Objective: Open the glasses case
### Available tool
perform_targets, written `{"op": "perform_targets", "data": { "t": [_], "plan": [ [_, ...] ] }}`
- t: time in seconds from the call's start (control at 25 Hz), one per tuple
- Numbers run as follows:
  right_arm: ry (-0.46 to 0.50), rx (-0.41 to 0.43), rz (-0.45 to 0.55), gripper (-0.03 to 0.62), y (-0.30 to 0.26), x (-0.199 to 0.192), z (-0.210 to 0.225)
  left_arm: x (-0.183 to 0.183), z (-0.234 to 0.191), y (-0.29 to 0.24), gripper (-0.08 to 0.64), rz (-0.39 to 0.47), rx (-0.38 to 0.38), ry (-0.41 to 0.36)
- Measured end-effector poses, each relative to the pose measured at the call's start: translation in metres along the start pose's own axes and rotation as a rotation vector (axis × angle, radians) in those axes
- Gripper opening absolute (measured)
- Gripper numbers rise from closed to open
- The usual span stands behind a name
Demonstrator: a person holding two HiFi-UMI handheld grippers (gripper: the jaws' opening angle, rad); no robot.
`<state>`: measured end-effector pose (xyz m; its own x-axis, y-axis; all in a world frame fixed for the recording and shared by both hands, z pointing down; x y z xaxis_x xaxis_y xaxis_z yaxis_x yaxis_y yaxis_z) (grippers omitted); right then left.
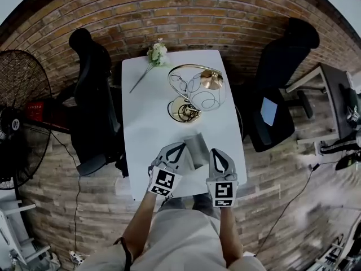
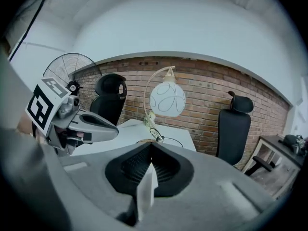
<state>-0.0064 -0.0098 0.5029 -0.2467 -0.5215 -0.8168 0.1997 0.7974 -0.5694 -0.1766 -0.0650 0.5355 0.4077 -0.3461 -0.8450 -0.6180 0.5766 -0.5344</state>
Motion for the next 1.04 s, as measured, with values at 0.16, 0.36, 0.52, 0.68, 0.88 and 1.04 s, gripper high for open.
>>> {"op": "perform_targets", "data": {
  "t": [0.16,0.36,0.52,0.68,0.88,1.04],
  "plan": [
    [0.010,0.001,0.042,0.007,0.013,0.017,-0.003,0.016,-0.001,0.022,0.002,0.047,0.012,-0.003],
    [0.022,0.012,0.065,0.006,0.023,0.026,0.000,0.025,0.006,0.036,0.002,0.081,0.031,-0.006],
    [0.034,0.046,0.093,0.006,0.027,0.032,0.006,0.033,0.012,0.042,0.002,0.093,0.068,0.006],
    [0.065,0.096,0.126,0.006,0.023,0.039,0.017,0.045,0.018,0.042,0.002,0.123,0.112,0.051],
    [0.089,0.171,0.142,0.006,0.014,0.040,0.028,0.050,0.024,0.038,0.002,0.122,0.192,0.080],
    [0.099,0.209,0.145,0.006,0.014,0.034,0.044,0.059,0.037,0.027,0.002,0.124,0.234,0.095]
  ]
}}
Point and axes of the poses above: the fingertips, and each gripper's own axes: y backward along the fingers, z to its right, x out of its top, the point moved 9 cm from there along y, backward along the fingers, and after that the axes turned 11 degrees about -z, right-handed, at the moved point
